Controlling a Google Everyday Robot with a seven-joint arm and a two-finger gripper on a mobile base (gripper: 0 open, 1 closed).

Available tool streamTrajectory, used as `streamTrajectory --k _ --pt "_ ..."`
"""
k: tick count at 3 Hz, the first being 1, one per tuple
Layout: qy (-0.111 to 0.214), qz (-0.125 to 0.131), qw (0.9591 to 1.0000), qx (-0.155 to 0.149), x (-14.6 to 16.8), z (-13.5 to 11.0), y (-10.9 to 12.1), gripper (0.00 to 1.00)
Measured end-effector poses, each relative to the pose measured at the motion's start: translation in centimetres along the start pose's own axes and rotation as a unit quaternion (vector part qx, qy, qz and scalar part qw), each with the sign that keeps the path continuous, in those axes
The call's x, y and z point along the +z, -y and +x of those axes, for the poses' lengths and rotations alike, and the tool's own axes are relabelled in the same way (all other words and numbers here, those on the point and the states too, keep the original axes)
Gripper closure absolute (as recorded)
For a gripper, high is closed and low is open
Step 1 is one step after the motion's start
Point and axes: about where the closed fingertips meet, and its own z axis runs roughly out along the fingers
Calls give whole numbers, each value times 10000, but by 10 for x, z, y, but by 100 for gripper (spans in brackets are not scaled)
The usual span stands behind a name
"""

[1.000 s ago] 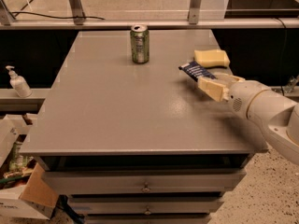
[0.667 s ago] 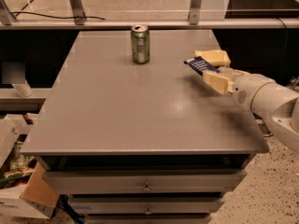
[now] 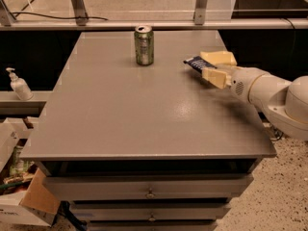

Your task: Move rxbar blueberry near sponge

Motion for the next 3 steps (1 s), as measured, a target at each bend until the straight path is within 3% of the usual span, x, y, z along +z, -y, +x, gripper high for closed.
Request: streamTrajectory --k 2,3 --pt "-132 -203 9997 44 31 1 -3 100" --pt "-273 -214 9994 80 33 6 -5 82"
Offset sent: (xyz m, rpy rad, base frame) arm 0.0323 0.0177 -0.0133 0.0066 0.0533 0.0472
